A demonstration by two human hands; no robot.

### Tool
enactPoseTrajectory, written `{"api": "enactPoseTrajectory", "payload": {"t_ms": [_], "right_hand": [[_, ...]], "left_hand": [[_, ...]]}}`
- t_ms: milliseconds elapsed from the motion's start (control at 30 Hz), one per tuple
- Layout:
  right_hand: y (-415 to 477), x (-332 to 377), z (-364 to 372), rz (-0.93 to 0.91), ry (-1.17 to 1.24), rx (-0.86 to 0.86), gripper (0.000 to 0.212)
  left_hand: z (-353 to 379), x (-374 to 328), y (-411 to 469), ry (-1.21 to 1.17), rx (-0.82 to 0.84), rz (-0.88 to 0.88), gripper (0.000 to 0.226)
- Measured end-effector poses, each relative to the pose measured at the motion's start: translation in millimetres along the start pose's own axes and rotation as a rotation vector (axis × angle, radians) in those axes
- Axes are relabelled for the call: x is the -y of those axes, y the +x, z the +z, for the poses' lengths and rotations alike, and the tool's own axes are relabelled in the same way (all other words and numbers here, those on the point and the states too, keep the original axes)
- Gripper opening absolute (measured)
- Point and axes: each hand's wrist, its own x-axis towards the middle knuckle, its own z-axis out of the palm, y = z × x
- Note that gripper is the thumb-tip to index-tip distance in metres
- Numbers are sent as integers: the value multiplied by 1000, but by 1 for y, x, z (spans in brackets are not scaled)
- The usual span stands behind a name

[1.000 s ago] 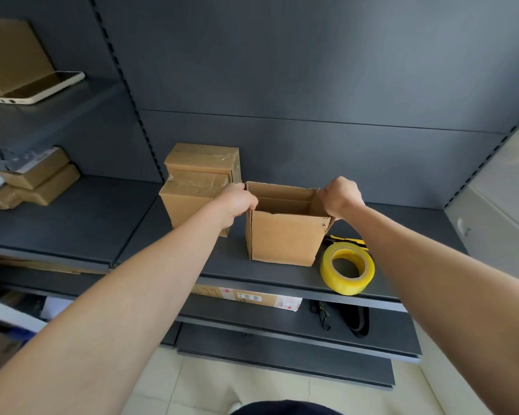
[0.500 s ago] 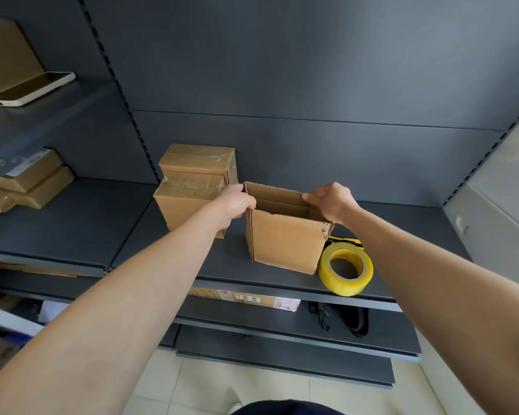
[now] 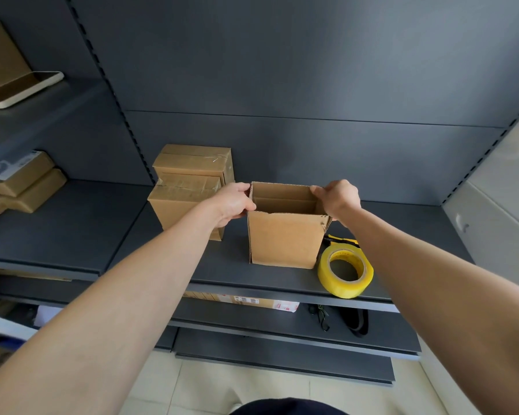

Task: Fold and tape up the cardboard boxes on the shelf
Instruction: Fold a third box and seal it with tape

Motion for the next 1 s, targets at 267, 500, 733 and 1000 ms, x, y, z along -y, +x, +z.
{"api": "enactPoseTrajectory", "payload": {"t_ms": [267, 500, 733, 1000], "right_hand": [[2, 3, 2, 10, -8, -9, 43], [2, 2, 3, 16, -10, -9, 41], [2, 2, 3, 6, -13, -10, 39], [-1, 3, 4, 16, -23, -24, 40]], "left_hand": [[-2, 0, 2, 78, -97, 57, 59], [-3, -2, -2, 127, -42, 75, 54], [-5, -12, -5, 167, 13, 2, 56], [-2, -19, -5, 167, 44, -57, 71]]}}
